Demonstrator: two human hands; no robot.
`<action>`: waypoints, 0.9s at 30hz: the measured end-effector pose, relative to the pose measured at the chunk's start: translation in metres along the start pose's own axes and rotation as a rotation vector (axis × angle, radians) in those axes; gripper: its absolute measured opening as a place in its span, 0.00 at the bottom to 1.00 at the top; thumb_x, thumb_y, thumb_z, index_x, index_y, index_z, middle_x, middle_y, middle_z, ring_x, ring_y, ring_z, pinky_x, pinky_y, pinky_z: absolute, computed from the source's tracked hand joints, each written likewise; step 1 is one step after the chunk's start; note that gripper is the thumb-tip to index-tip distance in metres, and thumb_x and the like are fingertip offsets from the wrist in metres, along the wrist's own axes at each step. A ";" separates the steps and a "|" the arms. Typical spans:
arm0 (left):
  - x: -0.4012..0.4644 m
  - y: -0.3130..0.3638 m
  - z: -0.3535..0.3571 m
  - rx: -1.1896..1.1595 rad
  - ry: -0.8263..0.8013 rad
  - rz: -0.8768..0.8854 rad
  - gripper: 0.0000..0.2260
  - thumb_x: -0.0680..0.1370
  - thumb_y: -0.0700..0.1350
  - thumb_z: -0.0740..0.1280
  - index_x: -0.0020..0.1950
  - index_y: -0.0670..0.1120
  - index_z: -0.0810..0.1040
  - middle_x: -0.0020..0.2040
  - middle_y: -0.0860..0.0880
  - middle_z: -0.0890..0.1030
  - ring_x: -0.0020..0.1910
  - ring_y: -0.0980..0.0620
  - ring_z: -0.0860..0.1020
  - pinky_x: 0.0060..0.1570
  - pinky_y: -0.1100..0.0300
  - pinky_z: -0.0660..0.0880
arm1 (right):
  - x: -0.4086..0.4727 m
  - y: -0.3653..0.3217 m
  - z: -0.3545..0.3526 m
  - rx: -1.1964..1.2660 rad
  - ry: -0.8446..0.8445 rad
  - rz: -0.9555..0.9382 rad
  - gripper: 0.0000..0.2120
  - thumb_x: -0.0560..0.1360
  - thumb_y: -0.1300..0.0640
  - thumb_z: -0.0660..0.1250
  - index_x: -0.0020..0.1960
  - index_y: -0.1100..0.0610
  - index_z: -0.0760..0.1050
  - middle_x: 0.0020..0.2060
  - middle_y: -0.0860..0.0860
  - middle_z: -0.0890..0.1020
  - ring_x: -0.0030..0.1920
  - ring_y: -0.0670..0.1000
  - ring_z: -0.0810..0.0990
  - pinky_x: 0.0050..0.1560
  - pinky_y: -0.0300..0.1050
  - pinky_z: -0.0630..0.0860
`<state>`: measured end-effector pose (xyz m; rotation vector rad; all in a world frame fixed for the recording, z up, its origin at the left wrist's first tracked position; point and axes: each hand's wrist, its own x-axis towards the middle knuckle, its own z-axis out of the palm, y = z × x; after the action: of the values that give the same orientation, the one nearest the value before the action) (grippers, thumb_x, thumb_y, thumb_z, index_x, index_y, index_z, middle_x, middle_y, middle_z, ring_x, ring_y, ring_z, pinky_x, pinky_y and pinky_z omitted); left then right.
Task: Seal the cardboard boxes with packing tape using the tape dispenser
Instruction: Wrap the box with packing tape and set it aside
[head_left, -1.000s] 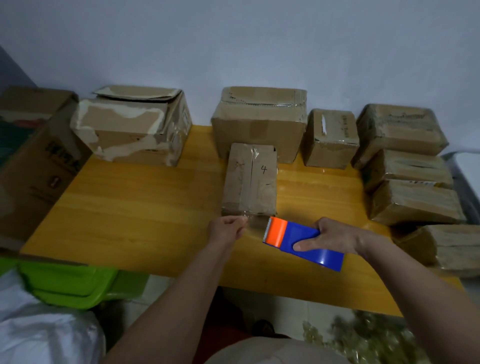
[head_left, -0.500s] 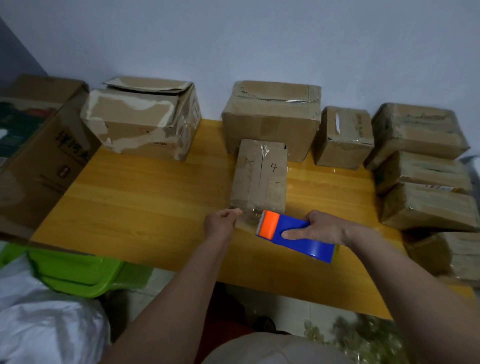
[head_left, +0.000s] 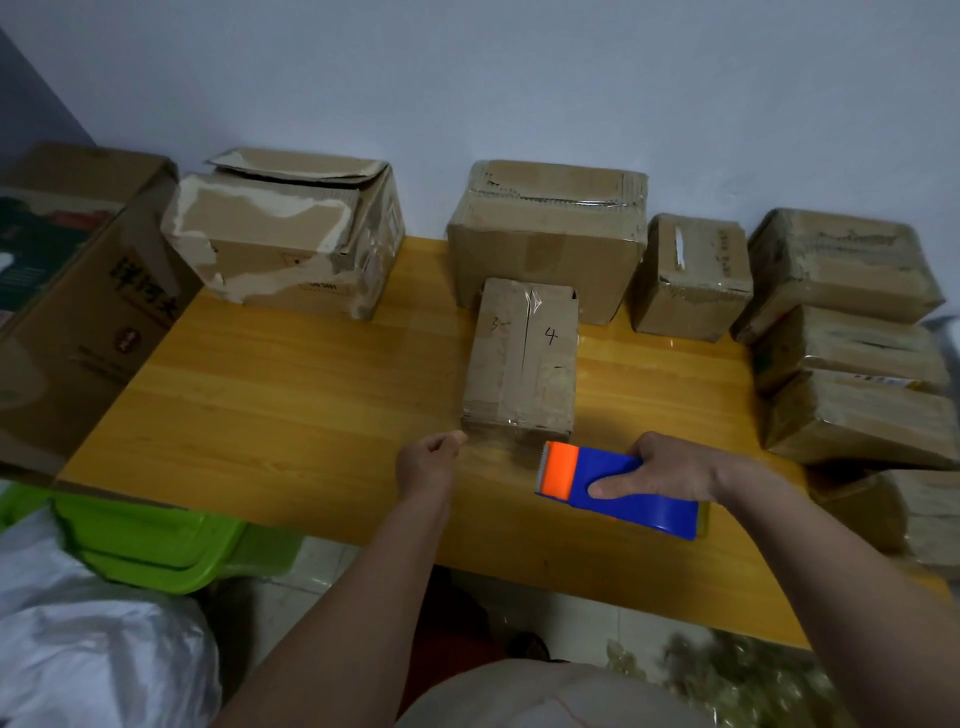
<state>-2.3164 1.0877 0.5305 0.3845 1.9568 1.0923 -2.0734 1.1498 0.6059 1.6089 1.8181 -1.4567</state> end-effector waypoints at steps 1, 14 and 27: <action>0.000 0.001 0.000 0.014 -0.005 0.031 0.04 0.77 0.43 0.69 0.47 0.44 0.83 0.42 0.50 0.79 0.39 0.57 0.74 0.45 0.61 0.69 | 0.001 0.001 -0.002 -0.004 0.019 0.004 0.22 0.64 0.38 0.74 0.47 0.53 0.75 0.37 0.49 0.82 0.40 0.48 0.82 0.38 0.40 0.75; 0.017 0.024 0.001 0.286 0.082 0.137 0.12 0.81 0.48 0.64 0.53 0.43 0.84 0.51 0.41 0.83 0.50 0.37 0.80 0.53 0.45 0.77 | 0.021 -0.043 -0.022 -0.126 0.087 0.070 0.25 0.66 0.34 0.70 0.45 0.55 0.73 0.39 0.52 0.81 0.41 0.51 0.80 0.39 0.42 0.73; 0.041 0.027 0.011 0.290 0.131 0.103 0.11 0.80 0.49 0.65 0.54 0.47 0.84 0.54 0.46 0.84 0.52 0.43 0.79 0.55 0.47 0.76 | 0.044 -0.068 -0.036 -0.228 0.082 0.154 0.24 0.68 0.35 0.70 0.48 0.54 0.71 0.44 0.53 0.80 0.47 0.54 0.80 0.49 0.47 0.75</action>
<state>-2.3360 1.1342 0.5280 0.5879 2.2409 0.9169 -2.1337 1.2138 0.6197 1.6710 1.7853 -1.0901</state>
